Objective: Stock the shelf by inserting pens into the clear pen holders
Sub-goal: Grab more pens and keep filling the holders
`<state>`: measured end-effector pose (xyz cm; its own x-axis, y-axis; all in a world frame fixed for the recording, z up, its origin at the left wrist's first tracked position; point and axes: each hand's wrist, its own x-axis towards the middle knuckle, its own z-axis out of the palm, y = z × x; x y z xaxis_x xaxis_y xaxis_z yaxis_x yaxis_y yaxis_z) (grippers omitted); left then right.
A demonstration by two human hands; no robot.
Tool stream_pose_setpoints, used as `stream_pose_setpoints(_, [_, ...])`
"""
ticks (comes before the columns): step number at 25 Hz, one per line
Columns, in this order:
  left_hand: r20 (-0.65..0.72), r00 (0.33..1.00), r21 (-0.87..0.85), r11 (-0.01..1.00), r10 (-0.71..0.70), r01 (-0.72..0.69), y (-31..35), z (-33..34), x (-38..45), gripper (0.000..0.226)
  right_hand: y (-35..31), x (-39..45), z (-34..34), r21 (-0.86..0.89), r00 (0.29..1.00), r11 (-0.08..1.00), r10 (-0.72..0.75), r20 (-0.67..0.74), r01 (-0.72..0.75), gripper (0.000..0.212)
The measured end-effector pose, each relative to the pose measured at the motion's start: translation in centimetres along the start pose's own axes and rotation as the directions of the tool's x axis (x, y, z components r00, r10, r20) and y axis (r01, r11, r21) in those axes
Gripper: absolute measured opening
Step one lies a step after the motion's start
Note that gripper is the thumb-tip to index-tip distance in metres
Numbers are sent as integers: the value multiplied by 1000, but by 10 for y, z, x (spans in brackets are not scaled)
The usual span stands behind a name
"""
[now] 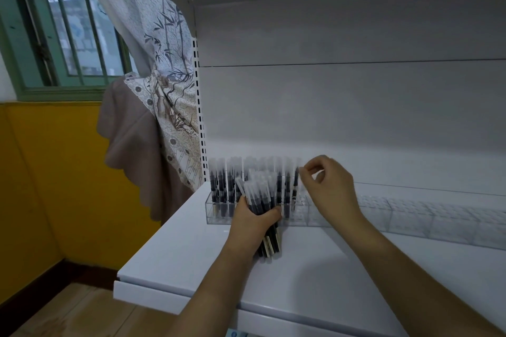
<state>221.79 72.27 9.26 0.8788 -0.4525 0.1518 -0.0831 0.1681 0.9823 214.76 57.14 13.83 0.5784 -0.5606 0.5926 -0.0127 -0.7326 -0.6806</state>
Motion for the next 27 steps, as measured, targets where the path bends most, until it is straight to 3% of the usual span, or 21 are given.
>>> stream_pose_setpoints(3, [50,998,-48,998,46,-44,2,1,-3,33,-21,-22,8,212,941,971,32,337,-110,19])
stream_pose_setpoints(8, [80,994,-61,995,78,-74,4,1,-4,34,-16,-12,12,271,906,942,69,418,-197,13])
stream_pose_setpoints(13, [68,996,-5,998,62,-62,-2,0,2,38,-17,-12,4,174,956,982,22,293,-76,7])
stream_pose_setpoints(20, [40,999,-38,999,16,-14,-7,-2,6,41,-27,-4,-2,246,947,948,123,296,-200,7])
stream_pose_setpoints(25, [-3,1000,-50,998,-22,22,-7,-2,5,41,-25,16,-21,249,999,968,32,-40,-21,10])
stream_pose_setpoints(27, [-3,1000,-48,999,-19,19,-6,-2,4,41,-22,18,-21,263,998,964,-22,-67,39,8])
